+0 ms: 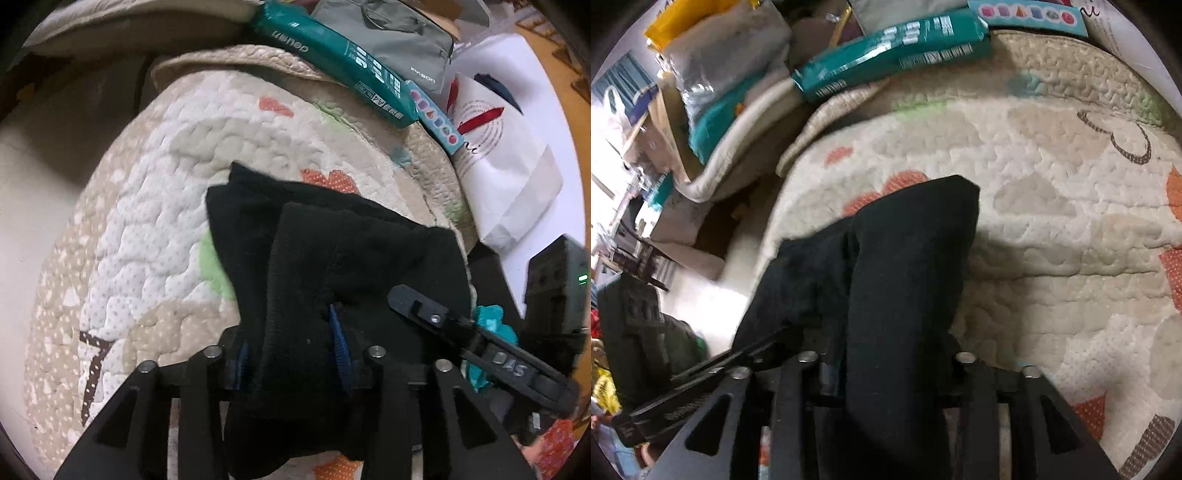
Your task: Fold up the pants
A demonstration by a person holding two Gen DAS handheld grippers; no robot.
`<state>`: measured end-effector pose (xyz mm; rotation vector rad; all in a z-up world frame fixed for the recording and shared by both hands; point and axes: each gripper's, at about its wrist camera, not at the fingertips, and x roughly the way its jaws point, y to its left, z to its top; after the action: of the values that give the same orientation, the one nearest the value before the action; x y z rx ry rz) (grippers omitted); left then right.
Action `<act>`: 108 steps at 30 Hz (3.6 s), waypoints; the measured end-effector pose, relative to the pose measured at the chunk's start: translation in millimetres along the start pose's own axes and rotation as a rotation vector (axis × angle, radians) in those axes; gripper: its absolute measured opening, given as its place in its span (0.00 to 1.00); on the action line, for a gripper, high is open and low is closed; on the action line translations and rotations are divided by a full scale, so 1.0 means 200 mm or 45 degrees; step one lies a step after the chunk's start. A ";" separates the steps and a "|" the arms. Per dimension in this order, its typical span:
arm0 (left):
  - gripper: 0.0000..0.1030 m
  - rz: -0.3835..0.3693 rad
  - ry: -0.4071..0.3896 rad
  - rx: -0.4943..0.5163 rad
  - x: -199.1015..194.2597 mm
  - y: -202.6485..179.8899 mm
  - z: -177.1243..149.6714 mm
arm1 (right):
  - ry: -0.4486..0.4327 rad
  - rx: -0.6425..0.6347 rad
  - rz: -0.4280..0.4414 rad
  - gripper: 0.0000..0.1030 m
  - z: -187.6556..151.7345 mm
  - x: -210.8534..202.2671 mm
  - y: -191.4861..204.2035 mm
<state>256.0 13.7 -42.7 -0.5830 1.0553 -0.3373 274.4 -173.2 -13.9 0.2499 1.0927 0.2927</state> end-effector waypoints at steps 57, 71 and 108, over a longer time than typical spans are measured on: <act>0.61 0.546 -0.267 0.416 -0.57 -0.21 -0.79 | -0.017 0.094 -0.187 0.65 -0.94 -0.53 -0.01; 0.62 0.506 -0.243 0.349 -0.55 -0.18 -0.76 | -0.091 -0.038 -0.274 0.68 -0.94 -0.47 0.09; 0.63 0.554 -0.230 0.366 -0.50 -0.17 -0.76 | -0.083 0.024 -0.263 0.70 -0.96 -0.44 0.06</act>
<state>76.0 -4.3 -6.5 -0.1150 0.9095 -0.0489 63.6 -182.2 -20.6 0.1603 1.0475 0.0890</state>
